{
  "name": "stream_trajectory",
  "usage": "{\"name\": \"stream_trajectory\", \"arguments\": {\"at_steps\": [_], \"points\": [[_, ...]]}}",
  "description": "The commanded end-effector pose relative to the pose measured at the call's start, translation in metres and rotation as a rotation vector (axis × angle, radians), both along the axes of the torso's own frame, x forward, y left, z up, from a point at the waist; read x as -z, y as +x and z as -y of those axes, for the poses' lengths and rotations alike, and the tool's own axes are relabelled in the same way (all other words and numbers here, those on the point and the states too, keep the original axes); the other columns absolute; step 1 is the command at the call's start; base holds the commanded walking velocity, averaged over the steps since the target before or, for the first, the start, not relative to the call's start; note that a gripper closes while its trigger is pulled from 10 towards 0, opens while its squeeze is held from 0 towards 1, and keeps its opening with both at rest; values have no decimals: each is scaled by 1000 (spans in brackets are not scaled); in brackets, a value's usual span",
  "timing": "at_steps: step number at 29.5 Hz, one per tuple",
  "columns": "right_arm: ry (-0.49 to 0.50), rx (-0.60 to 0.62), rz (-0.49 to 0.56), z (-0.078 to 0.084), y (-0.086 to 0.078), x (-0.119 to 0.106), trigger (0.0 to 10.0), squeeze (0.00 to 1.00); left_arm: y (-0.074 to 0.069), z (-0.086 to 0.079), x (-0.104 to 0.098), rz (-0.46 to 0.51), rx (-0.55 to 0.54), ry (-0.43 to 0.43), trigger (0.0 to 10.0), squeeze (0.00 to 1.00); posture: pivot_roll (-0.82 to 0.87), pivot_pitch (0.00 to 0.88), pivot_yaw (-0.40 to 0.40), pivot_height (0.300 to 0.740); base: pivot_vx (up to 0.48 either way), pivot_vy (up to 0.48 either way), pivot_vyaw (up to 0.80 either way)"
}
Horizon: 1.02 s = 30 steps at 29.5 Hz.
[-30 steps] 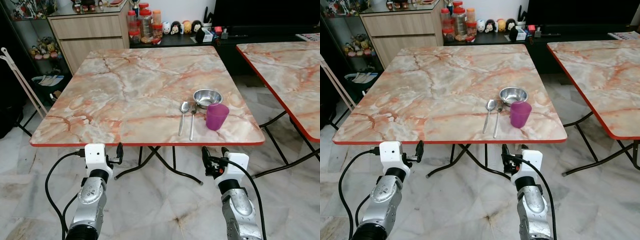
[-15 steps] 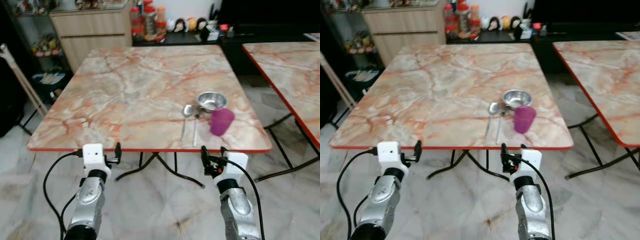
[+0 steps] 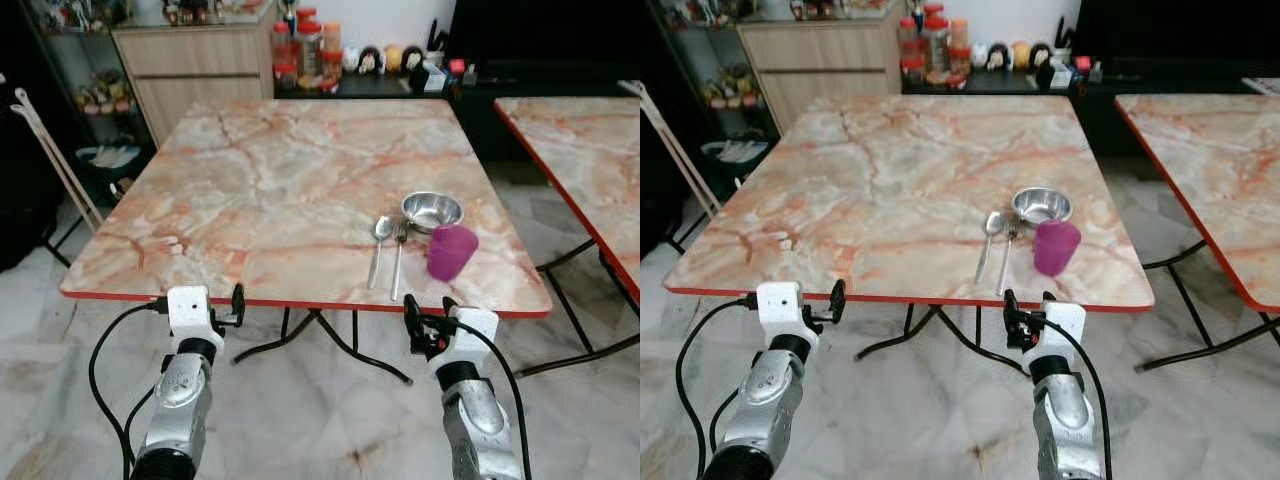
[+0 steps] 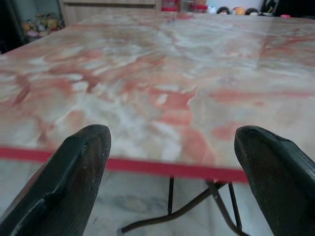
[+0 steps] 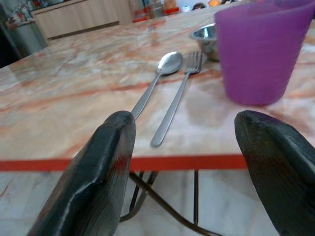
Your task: Setting the table
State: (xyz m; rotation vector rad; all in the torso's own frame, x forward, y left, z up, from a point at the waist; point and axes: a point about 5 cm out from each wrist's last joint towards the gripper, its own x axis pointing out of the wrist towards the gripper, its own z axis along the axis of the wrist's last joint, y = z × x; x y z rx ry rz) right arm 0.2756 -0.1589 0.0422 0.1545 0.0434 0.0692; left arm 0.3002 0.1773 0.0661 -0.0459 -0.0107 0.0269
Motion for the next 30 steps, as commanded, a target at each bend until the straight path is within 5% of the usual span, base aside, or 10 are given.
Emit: {"name": "stream_trajectory", "arguments": {"at_steps": [1,10,30], "points": [[4,5,4,0,1,-2,10000,0,-2,-2,4,-27,-10,-24,10000,0,-38,0,31,740,0,0,0],[8,18,0,2,0,-1,10000,0,-2,-3,4,-26,-5,-12,10000,0,-39,0,36,740,0,0,0],[5,19,-4,3,1,-1,10000,0,-1,-5,4,-27,-11,-12,10000,0,-39,0,31,740,0,-284,0]]}}
